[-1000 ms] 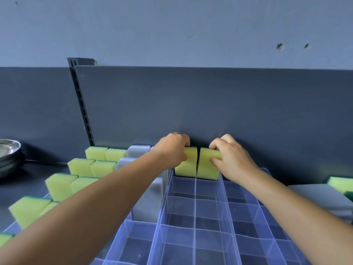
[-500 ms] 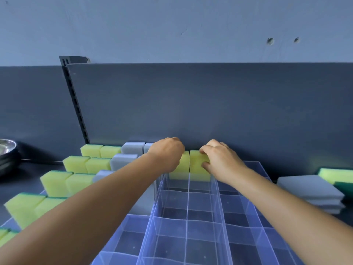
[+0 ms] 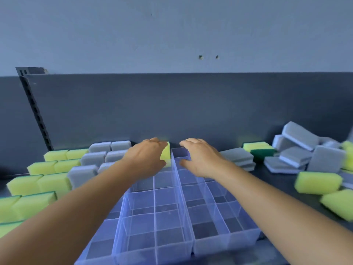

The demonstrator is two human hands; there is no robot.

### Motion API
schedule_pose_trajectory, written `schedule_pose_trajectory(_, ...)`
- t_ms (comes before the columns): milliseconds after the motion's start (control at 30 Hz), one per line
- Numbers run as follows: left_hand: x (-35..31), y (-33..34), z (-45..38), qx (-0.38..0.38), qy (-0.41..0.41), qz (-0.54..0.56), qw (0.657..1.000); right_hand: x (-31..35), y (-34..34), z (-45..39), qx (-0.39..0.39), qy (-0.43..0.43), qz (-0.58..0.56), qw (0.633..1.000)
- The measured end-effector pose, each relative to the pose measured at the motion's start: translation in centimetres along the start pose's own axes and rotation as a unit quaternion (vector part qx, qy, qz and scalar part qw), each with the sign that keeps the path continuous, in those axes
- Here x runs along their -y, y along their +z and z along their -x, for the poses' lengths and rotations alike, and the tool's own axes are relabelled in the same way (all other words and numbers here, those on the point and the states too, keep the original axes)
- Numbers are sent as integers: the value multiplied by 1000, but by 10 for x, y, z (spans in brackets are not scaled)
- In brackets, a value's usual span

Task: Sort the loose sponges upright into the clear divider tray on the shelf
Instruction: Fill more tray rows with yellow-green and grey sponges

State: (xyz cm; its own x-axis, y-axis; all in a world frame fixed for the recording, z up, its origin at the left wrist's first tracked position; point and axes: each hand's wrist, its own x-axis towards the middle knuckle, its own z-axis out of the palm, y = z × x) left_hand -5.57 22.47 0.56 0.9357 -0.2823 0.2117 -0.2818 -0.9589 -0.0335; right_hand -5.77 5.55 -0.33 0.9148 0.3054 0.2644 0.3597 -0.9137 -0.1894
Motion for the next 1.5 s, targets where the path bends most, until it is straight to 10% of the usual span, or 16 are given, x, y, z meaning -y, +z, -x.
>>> schedule_pose_trajectory(500, -140, -6, -5, 8, 108, 62, 992, -103, -52, 113, -9, 126, 18, 992)
schedule_pose_trajectory(1500, -204, 58, -118, 84, -105, 104, 985, -241, -4, 34, 151, 118, -53, 980)
